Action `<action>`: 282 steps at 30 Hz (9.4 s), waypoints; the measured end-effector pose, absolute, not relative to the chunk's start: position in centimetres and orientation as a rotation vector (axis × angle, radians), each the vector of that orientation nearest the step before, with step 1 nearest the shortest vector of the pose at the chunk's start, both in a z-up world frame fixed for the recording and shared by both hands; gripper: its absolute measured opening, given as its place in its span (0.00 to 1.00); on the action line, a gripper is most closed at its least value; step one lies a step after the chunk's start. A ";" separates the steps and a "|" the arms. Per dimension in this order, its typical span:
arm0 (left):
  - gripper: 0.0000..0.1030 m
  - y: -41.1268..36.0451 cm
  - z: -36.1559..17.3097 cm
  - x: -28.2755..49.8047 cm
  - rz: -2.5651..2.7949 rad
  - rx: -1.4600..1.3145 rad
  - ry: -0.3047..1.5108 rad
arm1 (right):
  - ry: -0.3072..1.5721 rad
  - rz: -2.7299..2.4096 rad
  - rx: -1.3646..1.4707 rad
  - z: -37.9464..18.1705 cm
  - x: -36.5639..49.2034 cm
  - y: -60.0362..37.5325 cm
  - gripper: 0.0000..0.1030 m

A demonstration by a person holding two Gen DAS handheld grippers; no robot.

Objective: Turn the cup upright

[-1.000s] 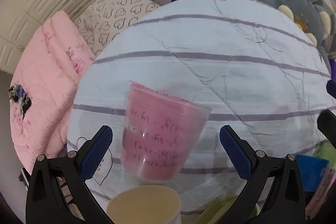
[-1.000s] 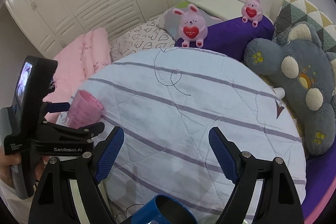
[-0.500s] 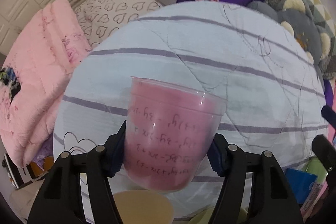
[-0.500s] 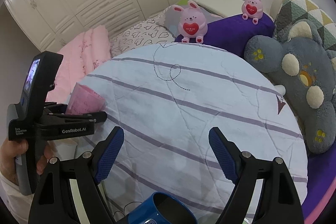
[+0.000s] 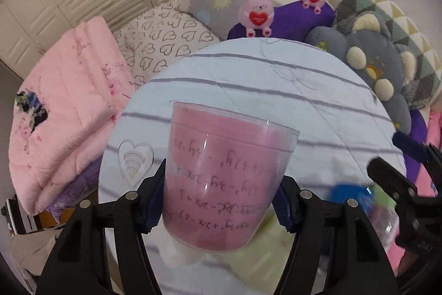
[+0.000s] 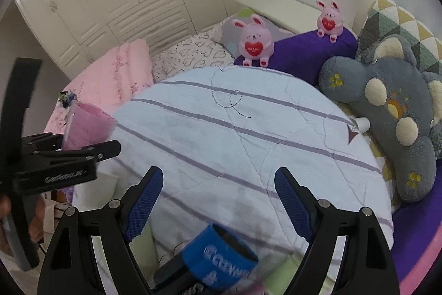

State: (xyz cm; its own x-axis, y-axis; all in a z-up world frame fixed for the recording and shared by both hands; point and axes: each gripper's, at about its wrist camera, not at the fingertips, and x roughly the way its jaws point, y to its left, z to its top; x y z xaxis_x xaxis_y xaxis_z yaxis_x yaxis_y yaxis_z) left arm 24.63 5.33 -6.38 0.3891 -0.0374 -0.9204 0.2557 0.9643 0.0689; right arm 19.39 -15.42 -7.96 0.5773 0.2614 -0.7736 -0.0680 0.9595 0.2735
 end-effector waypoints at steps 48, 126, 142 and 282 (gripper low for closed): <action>0.82 -0.3 -16.3 2.2 -0.062 -0.011 1.214 | 1.070 0.241 0.159 -13.6 2.9 -16.4 0.82; 1.00 5.7 -14.7 -0.4 -0.232 -0.045 1.060 | 1.148 0.489 0.315 -15.5 5.3 -8.6 0.76; 1.00 7.2 -14.7 0.0 -0.226 -0.085 1.069 | 1.200 0.562 0.376 -17.0 6.2 -6.9 0.68; 1.00 6.2 -7.2 -7.5 -0.518 -0.028 0.504 | 0.443 -0.105 -0.042 -6.4 -12.8 -12.5 0.82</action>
